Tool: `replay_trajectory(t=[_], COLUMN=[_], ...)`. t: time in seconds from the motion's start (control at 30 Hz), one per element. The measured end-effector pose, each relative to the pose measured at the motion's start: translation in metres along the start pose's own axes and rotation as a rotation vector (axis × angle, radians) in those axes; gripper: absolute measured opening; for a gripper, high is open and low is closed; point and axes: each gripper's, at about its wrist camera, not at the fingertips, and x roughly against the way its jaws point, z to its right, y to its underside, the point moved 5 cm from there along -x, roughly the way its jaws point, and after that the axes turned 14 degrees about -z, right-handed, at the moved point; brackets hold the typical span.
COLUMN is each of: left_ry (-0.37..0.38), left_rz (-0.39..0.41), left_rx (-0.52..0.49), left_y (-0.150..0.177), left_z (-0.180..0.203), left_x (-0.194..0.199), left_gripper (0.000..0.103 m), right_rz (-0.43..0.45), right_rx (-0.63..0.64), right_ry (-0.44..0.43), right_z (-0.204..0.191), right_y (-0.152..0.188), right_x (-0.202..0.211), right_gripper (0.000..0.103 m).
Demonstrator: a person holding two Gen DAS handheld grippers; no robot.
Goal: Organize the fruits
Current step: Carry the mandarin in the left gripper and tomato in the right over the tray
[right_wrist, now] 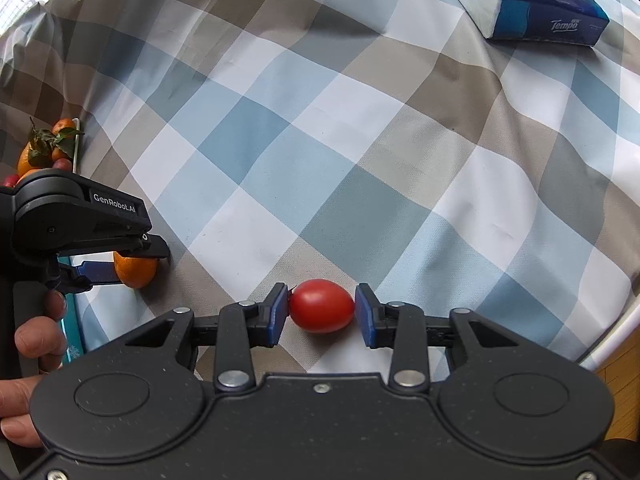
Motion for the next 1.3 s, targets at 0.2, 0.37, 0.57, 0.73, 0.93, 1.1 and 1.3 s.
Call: replay_trajectory(t=[0.2, 0.37, 0.57, 0.73, 0.93, 1.1, 1.3], left_ry=[-0.031, -0.05, -0.084, -0.107, -0.12, -0.119, -0.109], left_rz=[0.016, 0.03, 0.056, 0.084, 0.119, 0.165, 0.187], left_rx=[-0.032, -0.036, -0.055, -0.063, -0.066, -0.055, -0.015], left_y=[0.014, 0.021, 0.032, 0.045, 0.063, 0.071, 0.074], left_z=[0.005, 0.004, 0.0, -0.005, -0.013, -0.025, -0.046], left_x=[0.005, 0.011, 0.016, 0.018, 0.023, 0.034, 0.043], left_gripper=[0.039, 0.039, 0.039, 0.039, 0.039, 0.039, 0.039], right_rz=[0.014, 0.027, 0.011, -0.005, 0.024, 0.082, 0.105], right_rx=[0.031, 0.047, 0.022, 0.007, 0.034, 0.071, 0.109], right_ry=[0.006, 0.025, -0.003, -0.017, 0.004, -0.01, 0.003], right_z=[-0.004, -0.008, -0.003, -0.001, -0.006, -0.017, -0.029], right_y=[0.006, 0.007, 0.006, 0.007, 0.009, 0.011, 0.018], right_x=[-0.004, -0.004, -0.005, -0.005, 0.006, 0.027, 0.035], right_gripper=[0.047, 0.047, 0.047, 0.047, 0.047, 0.047, 0.047])
